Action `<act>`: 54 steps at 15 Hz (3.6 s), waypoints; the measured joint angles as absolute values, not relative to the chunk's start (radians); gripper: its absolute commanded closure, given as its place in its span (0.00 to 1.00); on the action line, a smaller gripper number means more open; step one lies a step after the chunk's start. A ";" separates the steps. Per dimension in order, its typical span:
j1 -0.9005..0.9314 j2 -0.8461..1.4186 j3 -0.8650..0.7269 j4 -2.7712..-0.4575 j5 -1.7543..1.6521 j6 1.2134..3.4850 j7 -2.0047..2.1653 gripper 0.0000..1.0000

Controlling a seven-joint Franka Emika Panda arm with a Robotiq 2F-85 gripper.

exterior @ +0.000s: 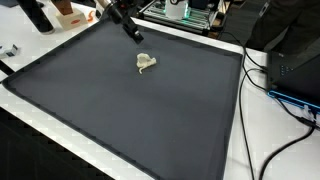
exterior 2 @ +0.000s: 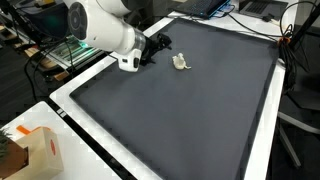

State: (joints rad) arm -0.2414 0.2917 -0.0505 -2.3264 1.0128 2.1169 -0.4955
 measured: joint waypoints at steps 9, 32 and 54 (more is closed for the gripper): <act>-0.236 0.372 -0.059 -2.276 1.026 2.116 -0.406 0.00; -0.066 0.474 -0.149 -2.058 0.770 2.147 0.666 0.00; 0.205 0.611 -0.096 -1.658 -0.112 1.864 1.105 0.00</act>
State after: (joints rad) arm 0.2048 0.6113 -0.0963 -1.6578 -0.1124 1.8637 1.1053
